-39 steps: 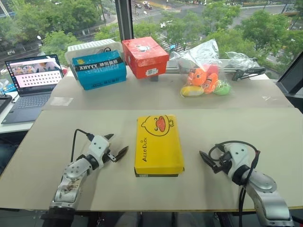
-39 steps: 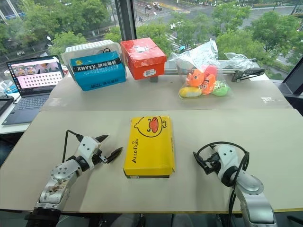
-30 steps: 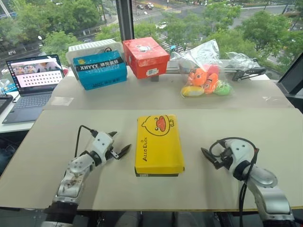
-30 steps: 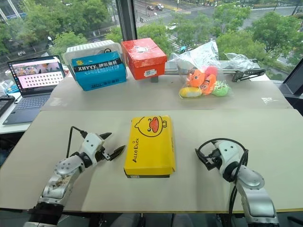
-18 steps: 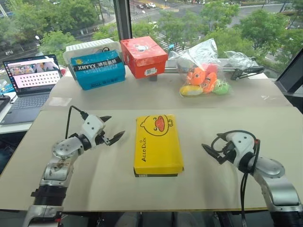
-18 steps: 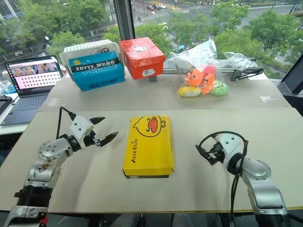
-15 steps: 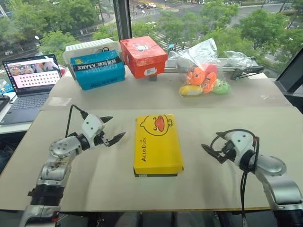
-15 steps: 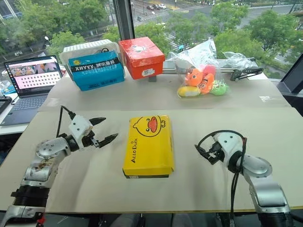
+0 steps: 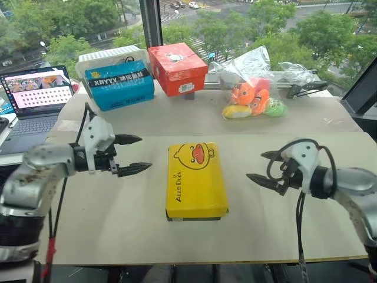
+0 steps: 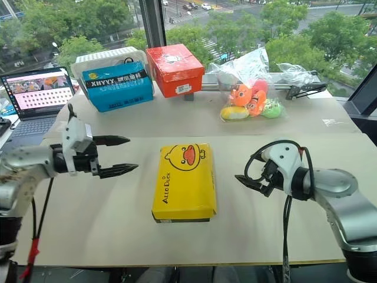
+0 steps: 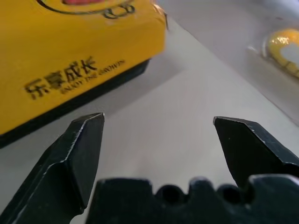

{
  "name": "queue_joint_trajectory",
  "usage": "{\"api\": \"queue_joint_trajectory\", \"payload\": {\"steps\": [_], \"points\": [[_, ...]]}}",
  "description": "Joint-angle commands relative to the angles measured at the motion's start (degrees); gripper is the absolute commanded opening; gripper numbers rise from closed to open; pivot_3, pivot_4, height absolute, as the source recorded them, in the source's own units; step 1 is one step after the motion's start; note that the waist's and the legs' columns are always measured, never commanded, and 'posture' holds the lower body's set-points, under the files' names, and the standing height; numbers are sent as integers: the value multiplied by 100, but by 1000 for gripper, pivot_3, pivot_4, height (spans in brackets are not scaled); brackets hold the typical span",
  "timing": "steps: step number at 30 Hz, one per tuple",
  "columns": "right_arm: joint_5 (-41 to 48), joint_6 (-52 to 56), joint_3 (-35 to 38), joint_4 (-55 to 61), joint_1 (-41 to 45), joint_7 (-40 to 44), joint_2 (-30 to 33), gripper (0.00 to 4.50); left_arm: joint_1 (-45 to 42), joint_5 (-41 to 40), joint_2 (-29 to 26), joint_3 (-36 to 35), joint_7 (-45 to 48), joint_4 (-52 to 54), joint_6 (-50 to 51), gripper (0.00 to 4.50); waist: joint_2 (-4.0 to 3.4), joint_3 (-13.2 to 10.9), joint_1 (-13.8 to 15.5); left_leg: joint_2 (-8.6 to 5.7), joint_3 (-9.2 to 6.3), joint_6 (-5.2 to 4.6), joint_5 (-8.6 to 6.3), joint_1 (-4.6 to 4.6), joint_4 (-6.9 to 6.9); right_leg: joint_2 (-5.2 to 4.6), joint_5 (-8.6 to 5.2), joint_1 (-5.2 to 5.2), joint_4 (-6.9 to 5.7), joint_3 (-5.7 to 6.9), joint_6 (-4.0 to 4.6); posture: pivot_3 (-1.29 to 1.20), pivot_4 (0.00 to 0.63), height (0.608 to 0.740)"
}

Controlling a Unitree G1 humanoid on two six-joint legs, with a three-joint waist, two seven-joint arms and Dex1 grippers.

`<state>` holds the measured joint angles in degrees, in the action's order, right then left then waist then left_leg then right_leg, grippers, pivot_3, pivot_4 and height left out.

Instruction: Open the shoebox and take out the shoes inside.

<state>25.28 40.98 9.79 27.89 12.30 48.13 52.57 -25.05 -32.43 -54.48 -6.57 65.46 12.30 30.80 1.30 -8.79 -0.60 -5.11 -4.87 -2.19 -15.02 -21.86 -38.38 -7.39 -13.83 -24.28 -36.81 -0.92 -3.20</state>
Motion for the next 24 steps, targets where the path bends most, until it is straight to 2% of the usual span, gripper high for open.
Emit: {"api": "queue_joint_trajectory", "payload": {"steps": [1,5,8,12,15,18,19,24], "points": [[11,92,135,116,9,120,328,4384,-293,-429,-287,9,210,462,621,4500,2,-1,-3,0,0,0,0,4,0,0,0,3,0,0,0,0,150,739],[-301,-195,-46,-208,-23,-3,312,4384,-529,-568,-407,130,283,789,919,4500,5,-4,-3,0,1,0,0,5,-1,0,0,5,-4,1,0,0,150,739],[-433,-397,-224,-411,-96,26,199,3660,-958,-716,-512,28,295,776,1171,4500,30,-19,-10,0,1,1,1,3,-3,0,0,2,-8,0,0,0,150,739],[-1086,-917,-951,-855,-65,131,308,2239,-1079,-885,-672,-40,456,766,1308,4500,33,-22,-36,0,6,2,1,4,-4,1,0,0,-7,-6,0,0,150,739],[-1226,-1092,-1533,-1197,242,270,-65,1247,-1208,-907,-604,-283,244,459,1297,4500,36,-30,-36,0,7,4,2,2,-7,1,0,-2,-8,-5,0,0,150,739],[-1139,-1154,-1720,-1379,452,400,-416,172,-957,-854,-625,-620,177,343,1121,4500,36,-34,-66,5,6,6,3,5,-16,6,2,-2,-18,-7,3,0,150,739],[-1096,-1150,-1747,-1408,519,447,-516,56,-885,-922,-564,-779,88,301,1152,4500,33,-36,-62,5,6,6,3,6,-16,6,1,-1,-19,-7,3,0,150,739],[-621,-936,-1797,-1470,846,811,-1027,56,446,-684,-563,-1355,271,481,667,4500,26,-41,-58,5,6,8,4,0,-22,6,1,-6,-13,-10,2,0,150,739]]}}
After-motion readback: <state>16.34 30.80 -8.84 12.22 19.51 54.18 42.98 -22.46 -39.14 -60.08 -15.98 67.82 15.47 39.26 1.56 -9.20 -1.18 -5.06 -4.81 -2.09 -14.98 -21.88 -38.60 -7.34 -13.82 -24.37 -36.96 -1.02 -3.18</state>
